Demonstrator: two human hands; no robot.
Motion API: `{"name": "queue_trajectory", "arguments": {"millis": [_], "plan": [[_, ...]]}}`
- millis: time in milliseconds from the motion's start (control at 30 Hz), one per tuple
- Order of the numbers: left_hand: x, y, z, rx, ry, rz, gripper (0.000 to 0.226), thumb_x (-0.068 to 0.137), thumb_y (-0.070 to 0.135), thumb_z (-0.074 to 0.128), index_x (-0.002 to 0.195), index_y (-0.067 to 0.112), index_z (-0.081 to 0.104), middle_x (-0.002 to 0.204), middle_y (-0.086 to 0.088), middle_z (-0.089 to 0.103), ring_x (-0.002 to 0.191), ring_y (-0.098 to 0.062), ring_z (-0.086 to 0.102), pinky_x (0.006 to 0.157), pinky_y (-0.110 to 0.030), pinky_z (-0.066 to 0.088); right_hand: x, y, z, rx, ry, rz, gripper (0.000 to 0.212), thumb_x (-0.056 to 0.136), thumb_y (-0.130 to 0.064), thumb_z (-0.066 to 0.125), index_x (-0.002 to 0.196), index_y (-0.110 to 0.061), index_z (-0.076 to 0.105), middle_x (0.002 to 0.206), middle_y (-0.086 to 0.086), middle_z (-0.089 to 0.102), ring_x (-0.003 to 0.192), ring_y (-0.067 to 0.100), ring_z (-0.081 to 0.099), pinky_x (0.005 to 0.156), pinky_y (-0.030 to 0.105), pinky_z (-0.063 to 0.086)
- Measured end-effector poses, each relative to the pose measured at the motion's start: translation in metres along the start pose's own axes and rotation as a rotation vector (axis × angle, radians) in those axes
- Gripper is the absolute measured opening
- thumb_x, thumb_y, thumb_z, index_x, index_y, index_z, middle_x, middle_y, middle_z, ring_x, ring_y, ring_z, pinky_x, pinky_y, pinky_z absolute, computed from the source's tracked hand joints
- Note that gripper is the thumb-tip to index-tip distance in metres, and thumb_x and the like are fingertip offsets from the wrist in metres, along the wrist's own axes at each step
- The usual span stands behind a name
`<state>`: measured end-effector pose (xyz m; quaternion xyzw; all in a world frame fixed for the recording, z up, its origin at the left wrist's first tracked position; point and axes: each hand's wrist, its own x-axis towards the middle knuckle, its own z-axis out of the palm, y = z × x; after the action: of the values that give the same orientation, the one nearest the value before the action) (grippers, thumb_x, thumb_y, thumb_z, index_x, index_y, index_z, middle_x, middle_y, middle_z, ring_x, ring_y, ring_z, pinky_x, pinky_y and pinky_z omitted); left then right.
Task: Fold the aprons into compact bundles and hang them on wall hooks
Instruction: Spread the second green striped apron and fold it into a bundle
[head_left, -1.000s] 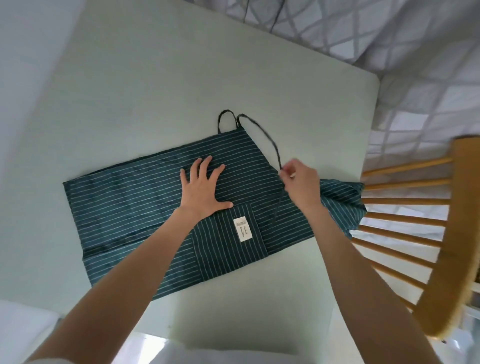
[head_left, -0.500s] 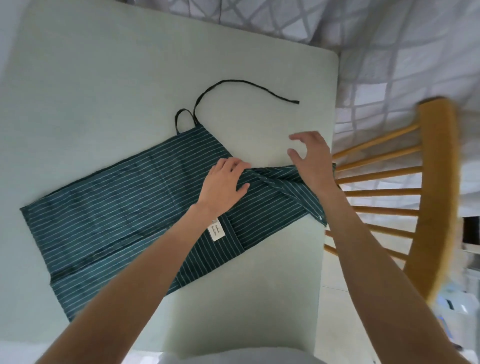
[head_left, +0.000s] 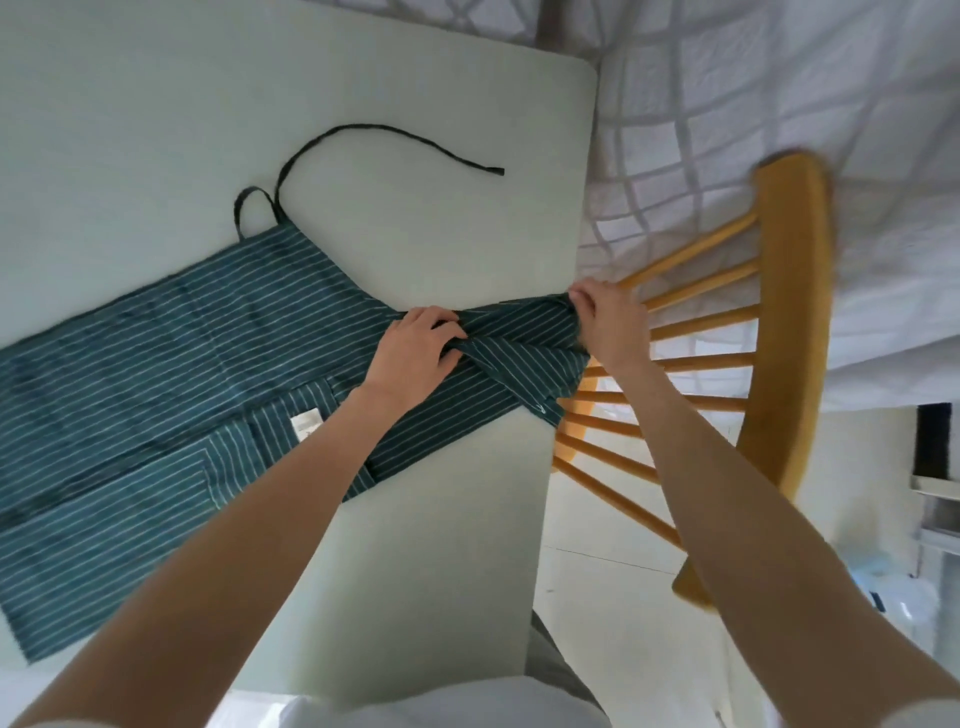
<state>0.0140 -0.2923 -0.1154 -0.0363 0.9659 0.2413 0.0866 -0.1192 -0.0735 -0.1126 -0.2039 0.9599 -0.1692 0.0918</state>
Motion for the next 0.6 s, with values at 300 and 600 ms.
{"name": "queue_trajectory", "arguments": {"millis": [300, 600], "plan": [[0.016, 0.022, -0.009, 0.126, 0.006, -0.137, 0.031, 0.091, 0.041, 0.051, 0.107, 0.019, 0.065, 0.112, -0.001, 0.061, 0.102, -0.021, 0.056, 0.079, -0.035, 0.045, 0.048, -0.008, -0.019, 0.016, 0.054, -0.031, 0.017, 0.093, -0.021, 0.053, 0.108, -0.013, 0.052, 0.107, 0.006, 0.056, 0.091, 0.018, 0.057, 0.084, 0.035, 0.050], [0.032, 0.027, -0.012, 0.144, 0.060, -0.163, 0.024, 0.087, 0.036, 0.060, 0.104, 0.020, 0.060, 0.102, -0.002, 0.063, 0.090, -0.022, 0.057, 0.067, -0.030, 0.039, -0.084, -0.034, 0.034, 0.033, 0.007, 0.116, 0.063, 0.061, -0.059, 0.076, 0.097, -0.018, 0.044, 0.094, 0.004, 0.051, 0.083, 0.019, 0.047, 0.072, 0.030, 0.044]]}}
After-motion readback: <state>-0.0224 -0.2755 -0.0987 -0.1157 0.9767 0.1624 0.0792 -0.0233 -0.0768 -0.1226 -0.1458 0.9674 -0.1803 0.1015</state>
